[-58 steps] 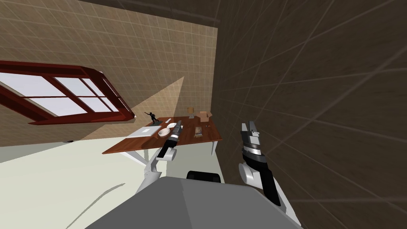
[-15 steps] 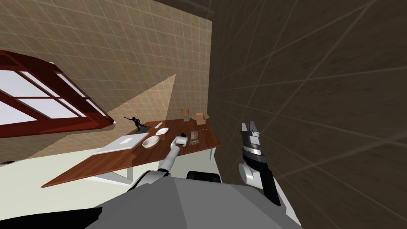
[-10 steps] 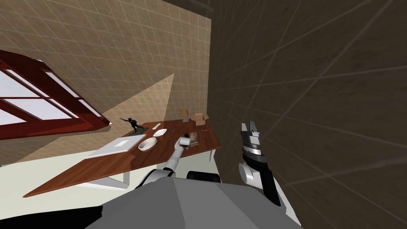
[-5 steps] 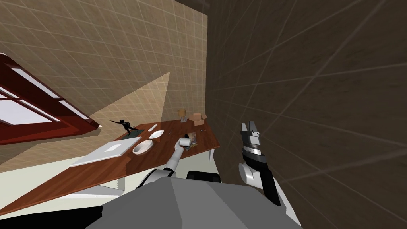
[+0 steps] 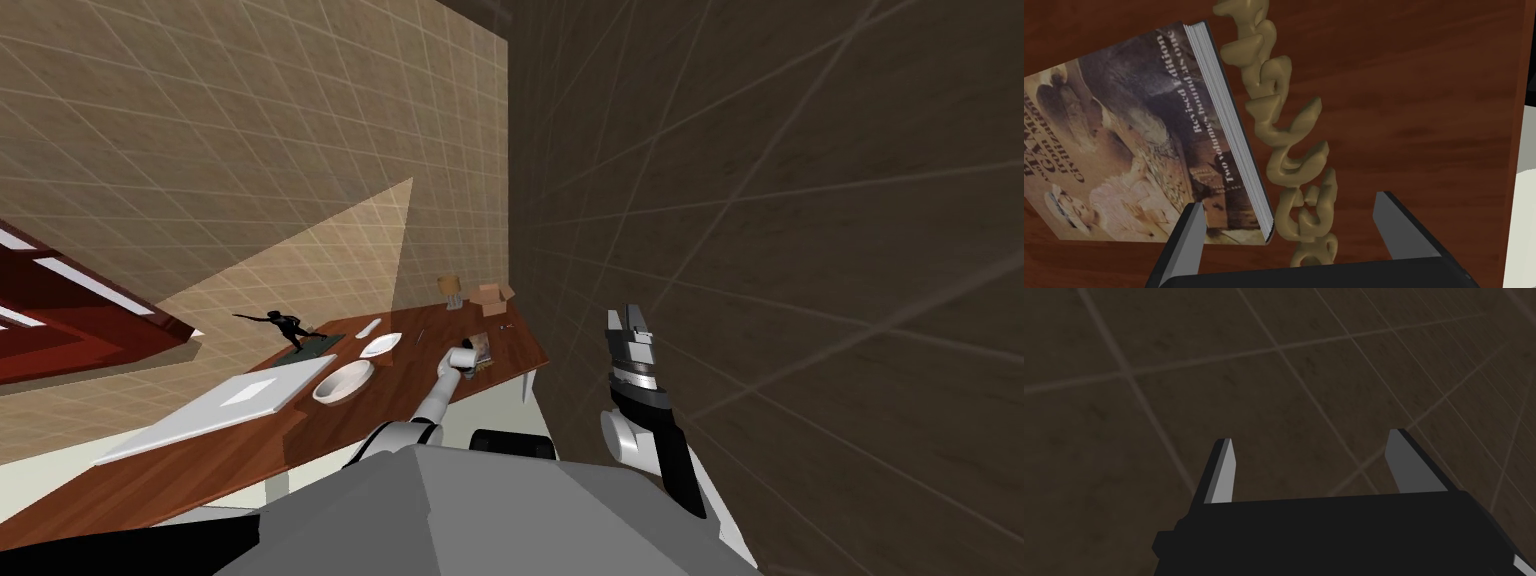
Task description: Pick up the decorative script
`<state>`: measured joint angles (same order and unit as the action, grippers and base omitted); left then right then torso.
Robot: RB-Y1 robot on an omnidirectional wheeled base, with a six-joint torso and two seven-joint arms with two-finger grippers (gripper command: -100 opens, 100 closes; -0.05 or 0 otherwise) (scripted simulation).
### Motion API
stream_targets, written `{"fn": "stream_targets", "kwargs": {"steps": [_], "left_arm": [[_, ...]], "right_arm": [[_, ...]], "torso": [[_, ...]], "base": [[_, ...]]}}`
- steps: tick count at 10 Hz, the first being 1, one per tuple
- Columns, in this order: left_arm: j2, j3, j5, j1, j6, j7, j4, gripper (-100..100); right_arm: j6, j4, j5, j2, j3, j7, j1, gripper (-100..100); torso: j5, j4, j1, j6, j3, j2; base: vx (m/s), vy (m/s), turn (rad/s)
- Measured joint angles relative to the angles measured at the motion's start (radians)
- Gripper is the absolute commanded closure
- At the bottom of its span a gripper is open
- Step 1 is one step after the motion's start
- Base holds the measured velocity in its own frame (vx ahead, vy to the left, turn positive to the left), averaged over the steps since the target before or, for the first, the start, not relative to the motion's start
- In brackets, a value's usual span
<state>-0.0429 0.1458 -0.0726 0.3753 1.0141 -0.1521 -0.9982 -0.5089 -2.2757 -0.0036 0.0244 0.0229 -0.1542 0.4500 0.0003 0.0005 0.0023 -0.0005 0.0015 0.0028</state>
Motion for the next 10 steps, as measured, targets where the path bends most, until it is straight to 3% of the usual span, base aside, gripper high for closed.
{"fn": "stream_targets", "kwargs": {"steps": [1,2,6,7,8,10], "left_arm": [[-0.004,0.008,-0.004,0.01,-0.016,-0.015,0.029,-100],[-0.004,0.009,-0.004,0.012,-0.021,-0.019,0.033,100],[-0.004,0.009,-0.004,0.011,-0.019,-0.018,0.033,100],[-0.004,0.009,-0.004,0.011,-0.019,-0.018,0.033,0],[-0.004,0.009,-0.004,0.011,-0.019,-0.018,0.033,100],[0.001,-0.002,0.0,0.0,-0.004,-0.001,0.002,100]], "right_arm": [[0.0,0.0,0.0,0.0,0.0,0.0,0.0,0],[0.0,0.0,0.0,0.0,0.0,0.0,0.0,0],[0.0,0.0,0.0,0.0,0.0,0.0,0.0,0],[0.0,0.0,0.0,0.0,0.0,0.0,0.0,0],[0.0,0.0,0.0,0.0,0.0,0.0,0.0,0],[0.0,0.0,0.0,0.0,0.0,0.0,0.0,0]], "torso": [[0.0,0.0,0.0,0.0,0.0,0.0],[0.001,-0.001,0.0,0.0,-0.002,-0.003],[0.0,-0.001,-0.001,0.0,-0.003,-0.005],[0.0,-0.001,-0.001,0.0,-0.003,-0.005],[0.0,-0.001,-0.001,0.0,-0.003,-0.005],[0.0,-0.002,-0.003,-0.001,-0.004,-0.006]], "base": [[-0.016,0.018,-0.026],[0.0,0.0,0.0],[0.0,0.0,0.0],[0.0,0.0,0.0],[0.014,-0.017,0.215],[0.034,-0.04,0.225]]}}
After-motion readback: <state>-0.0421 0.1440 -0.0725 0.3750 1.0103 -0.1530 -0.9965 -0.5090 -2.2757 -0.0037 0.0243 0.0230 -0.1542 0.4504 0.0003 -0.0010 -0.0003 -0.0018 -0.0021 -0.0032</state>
